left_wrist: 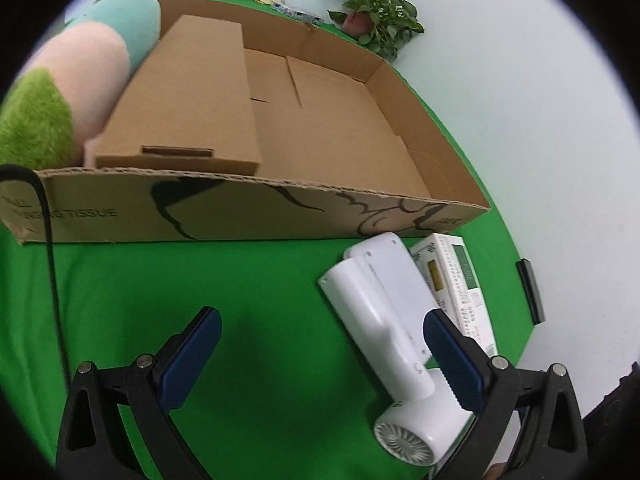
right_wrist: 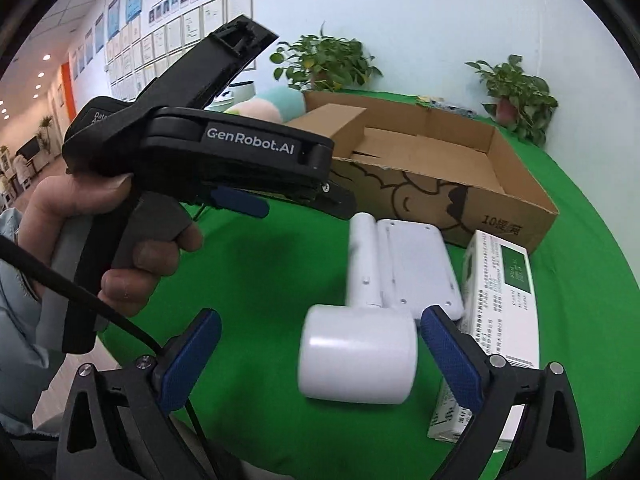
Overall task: Organize objects
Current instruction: 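Grasp the white hair dryer with the right gripper while the left gripper approaches it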
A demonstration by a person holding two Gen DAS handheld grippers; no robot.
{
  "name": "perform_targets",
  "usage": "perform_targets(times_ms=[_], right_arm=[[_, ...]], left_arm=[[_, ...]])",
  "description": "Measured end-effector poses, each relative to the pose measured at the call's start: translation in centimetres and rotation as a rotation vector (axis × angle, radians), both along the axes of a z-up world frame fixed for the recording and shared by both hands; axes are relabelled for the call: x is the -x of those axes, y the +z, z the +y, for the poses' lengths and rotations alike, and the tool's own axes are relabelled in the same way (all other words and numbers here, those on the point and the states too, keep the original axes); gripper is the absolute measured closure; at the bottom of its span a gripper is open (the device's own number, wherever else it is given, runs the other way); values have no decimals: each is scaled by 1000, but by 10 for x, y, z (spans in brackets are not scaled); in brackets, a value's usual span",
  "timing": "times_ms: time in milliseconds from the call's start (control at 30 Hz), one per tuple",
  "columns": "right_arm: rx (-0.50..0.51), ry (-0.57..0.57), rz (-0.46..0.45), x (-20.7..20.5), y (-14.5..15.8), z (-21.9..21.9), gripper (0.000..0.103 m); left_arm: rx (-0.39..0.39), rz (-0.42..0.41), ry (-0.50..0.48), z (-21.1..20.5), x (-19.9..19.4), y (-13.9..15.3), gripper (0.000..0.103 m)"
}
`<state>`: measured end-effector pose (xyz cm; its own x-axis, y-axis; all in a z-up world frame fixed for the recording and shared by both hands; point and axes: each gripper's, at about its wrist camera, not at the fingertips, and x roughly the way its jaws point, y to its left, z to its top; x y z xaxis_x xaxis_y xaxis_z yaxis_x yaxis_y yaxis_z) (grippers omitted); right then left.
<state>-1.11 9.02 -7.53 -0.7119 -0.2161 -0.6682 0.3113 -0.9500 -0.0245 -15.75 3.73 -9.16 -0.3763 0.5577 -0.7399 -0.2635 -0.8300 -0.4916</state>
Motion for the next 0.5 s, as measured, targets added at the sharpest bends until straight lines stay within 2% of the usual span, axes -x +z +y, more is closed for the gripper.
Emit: perform_targets(times_ms=[67,133,200,233,333,400,433,467,500], right_arm=[[-23,-26,0,-1,-2,5,8],[-29,-34,-31,3,-5,9,18],[-27,-31,-75,8,-11,10,39],[-27,-31,-88,7,-13,8,43],[22,8,-92,5,-13,2,45],[87,39,-104,6,-10,-2,37],[112,55,-108,6,-9,-4,28],[117,56,-104,8,-9,-5,5],[116,47,-94,8,-9,-4,1]], left_arm=[[-7,-4,-16,4,-2,0,3],[-6,-13,-28,7,-4,-2,3],[-1,-24,-29,8,-7,-5,3],[2,-26,-33,8,-9,-6,3],[11,-31,-41,4,-12,-8,3],[-8,-44,-36,0,-13,-9,3],[-23,-53,-33,-4,-11,-8,4],[-30,-55,-31,-5,-10,-8,4],[-32,-53,-32,-5,-9,-7,4]])
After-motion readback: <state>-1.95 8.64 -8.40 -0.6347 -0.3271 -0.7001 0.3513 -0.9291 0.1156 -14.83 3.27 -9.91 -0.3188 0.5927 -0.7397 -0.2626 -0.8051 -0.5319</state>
